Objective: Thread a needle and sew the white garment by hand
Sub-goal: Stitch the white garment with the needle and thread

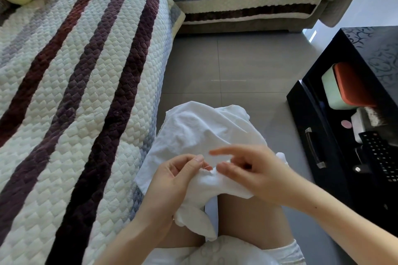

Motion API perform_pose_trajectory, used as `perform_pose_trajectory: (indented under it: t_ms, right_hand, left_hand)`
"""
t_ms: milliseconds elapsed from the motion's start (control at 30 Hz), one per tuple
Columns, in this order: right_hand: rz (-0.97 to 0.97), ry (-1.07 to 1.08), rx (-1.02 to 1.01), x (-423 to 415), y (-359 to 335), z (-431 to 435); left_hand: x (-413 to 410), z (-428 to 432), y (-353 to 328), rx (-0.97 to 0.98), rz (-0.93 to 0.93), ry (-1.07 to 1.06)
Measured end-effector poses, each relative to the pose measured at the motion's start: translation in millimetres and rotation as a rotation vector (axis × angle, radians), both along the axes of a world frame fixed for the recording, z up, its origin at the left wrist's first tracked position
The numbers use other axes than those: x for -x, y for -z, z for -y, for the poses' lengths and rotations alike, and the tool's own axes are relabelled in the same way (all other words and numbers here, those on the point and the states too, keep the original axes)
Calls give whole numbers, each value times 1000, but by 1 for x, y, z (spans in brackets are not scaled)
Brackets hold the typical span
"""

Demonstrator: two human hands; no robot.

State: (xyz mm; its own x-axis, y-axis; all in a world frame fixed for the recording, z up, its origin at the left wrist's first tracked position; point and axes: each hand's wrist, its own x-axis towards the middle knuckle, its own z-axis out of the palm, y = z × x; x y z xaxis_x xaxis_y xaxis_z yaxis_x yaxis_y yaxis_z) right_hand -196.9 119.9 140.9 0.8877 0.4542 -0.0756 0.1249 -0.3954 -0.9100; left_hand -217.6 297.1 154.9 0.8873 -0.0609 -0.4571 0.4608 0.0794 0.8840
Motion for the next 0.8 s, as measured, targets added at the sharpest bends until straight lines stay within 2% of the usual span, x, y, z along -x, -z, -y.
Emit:
perform_pose_trajectory:
  t_ms: [67, 233, 433, 600, 700, 800]
  right_hand:
    - [-28, -51, -23, 0, 3, -9]
    - [-72, -15, -77, -2, 5, -13]
    - [-371, 79, -240, -9, -2, -11]
    - [-462, 75, -253, -13, -4, -12]
    - [-314, 114, -172, -9, -2, -15]
    - [47, 184, 50, -2, 8, -20]
  left_hand:
    - [1, -2, -1, 12, 7, 12]
    - [5, -7, -1, 29, 5, 30]
    - [1, -15, 3, 15, 88, 168]
    - [-4, -21, 7, 7, 59, 266]
    - [-6, -21, 11, -10, 25, 264]
    - [-8, -20, 15, -24, 13, 256]
